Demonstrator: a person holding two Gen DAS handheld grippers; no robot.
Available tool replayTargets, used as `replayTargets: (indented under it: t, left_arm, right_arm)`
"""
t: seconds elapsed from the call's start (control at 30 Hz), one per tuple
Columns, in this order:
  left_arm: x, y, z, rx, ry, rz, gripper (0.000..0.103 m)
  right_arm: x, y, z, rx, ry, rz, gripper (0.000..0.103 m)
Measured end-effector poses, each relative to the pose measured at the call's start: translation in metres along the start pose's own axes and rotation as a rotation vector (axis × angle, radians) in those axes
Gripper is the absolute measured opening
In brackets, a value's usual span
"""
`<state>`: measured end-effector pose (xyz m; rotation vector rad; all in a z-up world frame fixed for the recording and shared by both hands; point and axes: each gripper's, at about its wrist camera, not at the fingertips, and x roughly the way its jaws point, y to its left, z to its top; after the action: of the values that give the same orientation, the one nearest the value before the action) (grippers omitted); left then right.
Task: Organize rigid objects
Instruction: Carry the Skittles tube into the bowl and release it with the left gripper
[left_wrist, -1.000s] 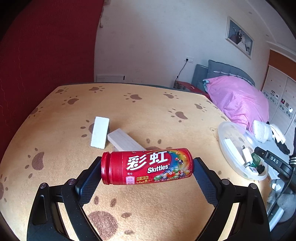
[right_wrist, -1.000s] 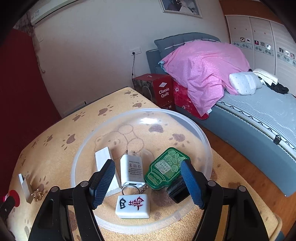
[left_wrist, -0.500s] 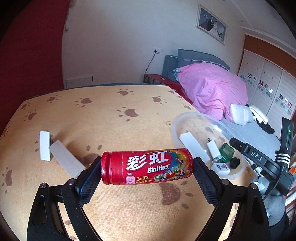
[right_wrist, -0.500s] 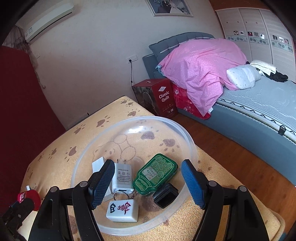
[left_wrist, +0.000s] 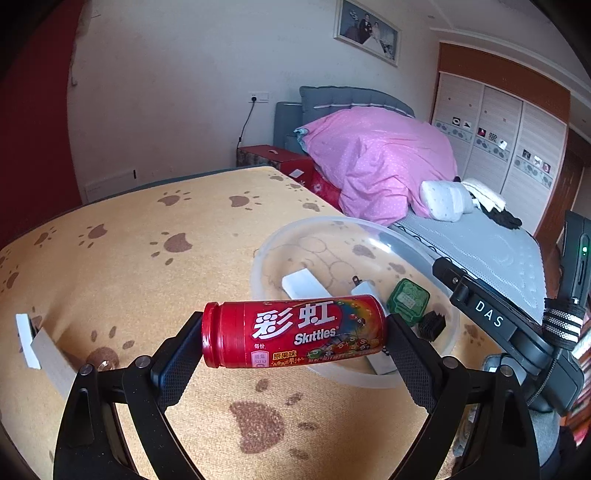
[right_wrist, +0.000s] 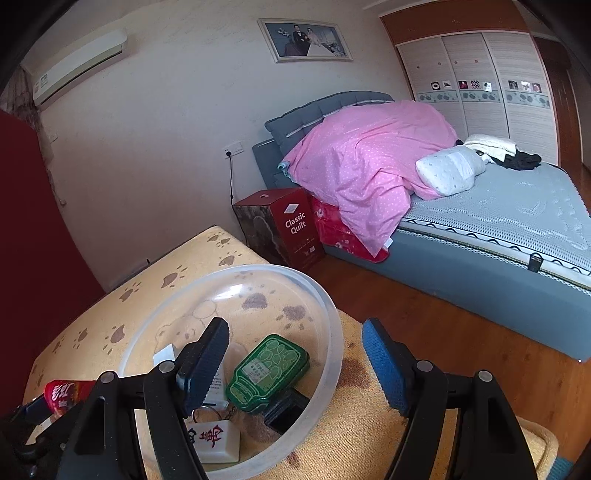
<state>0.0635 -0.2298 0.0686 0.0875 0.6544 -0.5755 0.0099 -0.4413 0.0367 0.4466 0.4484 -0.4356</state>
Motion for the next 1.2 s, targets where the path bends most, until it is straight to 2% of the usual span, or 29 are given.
replayTargets:
  t: [0.3,0.53,0.77,0.97,1.2]
  left_arm:
    - [0.019,-0.021,0.004,0.088,0.009,-0.056,0.095]
    - [0.031,-0.010,-0.002,0.032,0.049,-0.066,0.095]
    - [0.023,0.005,-0.010,-0.018,0.032,-0.038,0.095]
    - [0.022,0.010,-0.016,-0.019,0.034,0.009,0.095]
    - [0.019,0.000,-0.021,0.011,0.039,-0.031,0.095]
  right_arm:
    - [0.001,-0.002,-0.001,0.010,0.005,-0.002,0.080]
    - [0.001,-0.002,-0.001,0.009,0.006,-0.002,0.080]
    - [-0.001,-0.003,-0.002,0.005,0.006,0.000,0.080]
    - [0.000,0.000,-0.002,-0.001,0.010,0.004,0.080]
    - [0.001,0.000,-0.002,0.005,0.017,0.005,0.080]
